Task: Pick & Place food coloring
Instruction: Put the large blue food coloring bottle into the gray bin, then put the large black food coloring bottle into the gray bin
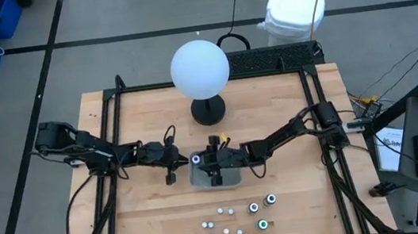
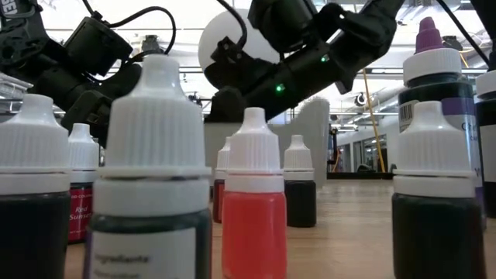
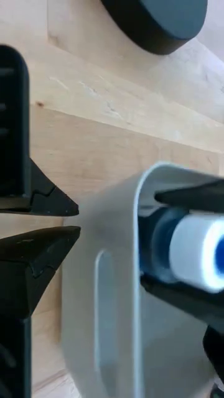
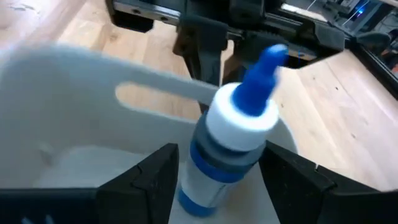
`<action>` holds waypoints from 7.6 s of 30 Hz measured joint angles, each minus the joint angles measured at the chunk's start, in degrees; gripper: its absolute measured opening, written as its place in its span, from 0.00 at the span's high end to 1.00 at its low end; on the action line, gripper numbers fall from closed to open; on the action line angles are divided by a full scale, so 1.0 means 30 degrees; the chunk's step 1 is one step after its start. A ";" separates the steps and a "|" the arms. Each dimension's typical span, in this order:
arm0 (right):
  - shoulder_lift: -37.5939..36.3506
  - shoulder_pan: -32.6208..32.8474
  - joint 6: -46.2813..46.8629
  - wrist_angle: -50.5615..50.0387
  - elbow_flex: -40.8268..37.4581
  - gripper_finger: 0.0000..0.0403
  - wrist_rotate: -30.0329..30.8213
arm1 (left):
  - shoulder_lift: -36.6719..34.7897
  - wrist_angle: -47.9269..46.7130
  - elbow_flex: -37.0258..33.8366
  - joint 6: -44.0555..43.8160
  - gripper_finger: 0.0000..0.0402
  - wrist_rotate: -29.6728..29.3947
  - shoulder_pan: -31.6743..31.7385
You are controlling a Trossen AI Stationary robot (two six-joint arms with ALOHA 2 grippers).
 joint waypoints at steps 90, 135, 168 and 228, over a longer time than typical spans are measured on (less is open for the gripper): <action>-1.7031 1.3646 1.3935 -1.2814 -0.8625 0.30 0.4963 | -0.8306 -1.0007 -0.0015 0.2813 0.90 -0.5661 -0.1253; -1.2390 1.3364 1.1974 -0.1538 -1.2633 0.59 0.4434 | -0.8306 -1.0164 -0.0007 0.1240 0.90 -0.5435 -0.1253; -1.7892 1.1735 0.8084 -0.9097 -0.9717 0.73 0.4629 | -0.3562 -0.7490 0.0512 0.0248 0.90 0.0458 -0.1296; -1.4124 0.4956 0.3585 -0.4274 -0.6305 0.73 0.0475 | 0.0117 -0.7479 0.4393 0.1450 0.90 0.0495 -0.2404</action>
